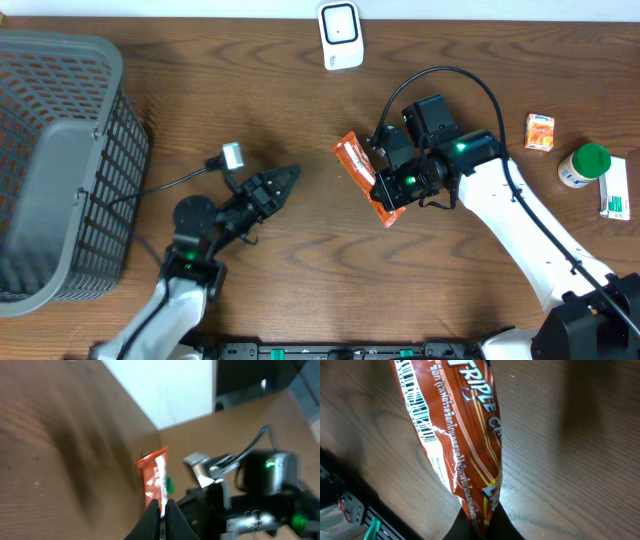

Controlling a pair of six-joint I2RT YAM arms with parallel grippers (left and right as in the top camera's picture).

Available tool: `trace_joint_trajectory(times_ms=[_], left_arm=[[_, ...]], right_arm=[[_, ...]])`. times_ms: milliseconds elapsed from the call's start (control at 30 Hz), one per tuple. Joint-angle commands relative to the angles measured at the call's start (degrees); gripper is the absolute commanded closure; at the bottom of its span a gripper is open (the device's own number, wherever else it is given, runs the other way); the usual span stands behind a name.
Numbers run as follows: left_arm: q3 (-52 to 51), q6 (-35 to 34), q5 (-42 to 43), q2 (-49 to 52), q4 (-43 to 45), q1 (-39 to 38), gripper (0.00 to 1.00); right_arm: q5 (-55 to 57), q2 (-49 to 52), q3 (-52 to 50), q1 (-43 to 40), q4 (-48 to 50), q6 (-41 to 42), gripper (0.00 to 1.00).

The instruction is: Scan the item barcode

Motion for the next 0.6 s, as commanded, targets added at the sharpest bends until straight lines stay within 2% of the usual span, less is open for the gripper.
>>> trace_joint_trajectory(times_ms=[0,133,267,367,567], left_arm=[[0.2,1.9,7.1,8.9,7.5,-0.2,0.93],[0.2,3.9,9.6,16.0,20.4,-2.1,0.93],[0.6,4.1,11.1,18.6,30.4,-4.3,0.93],[1.3,5.6,11.1,18.6,31.5,-6.0,0.92],[2.6,8.9,10.3,18.6,26.4,-8.4,0.93]], right_arm=[[-2.5,-0.6,0.3,-0.2,0.1,0.8,0.99],[-3.4,-0.6,0.3,-0.2,0.1,1.0,0.99],[-3.4,-0.6,0.3,-0.2,0.1,1.0,0.99],[-3.4,-0.6,0.3,-0.2,0.0,1.0,0.99],[-3.6,-0.6,0.3,-0.2,-0.2,1.8,0.99]])
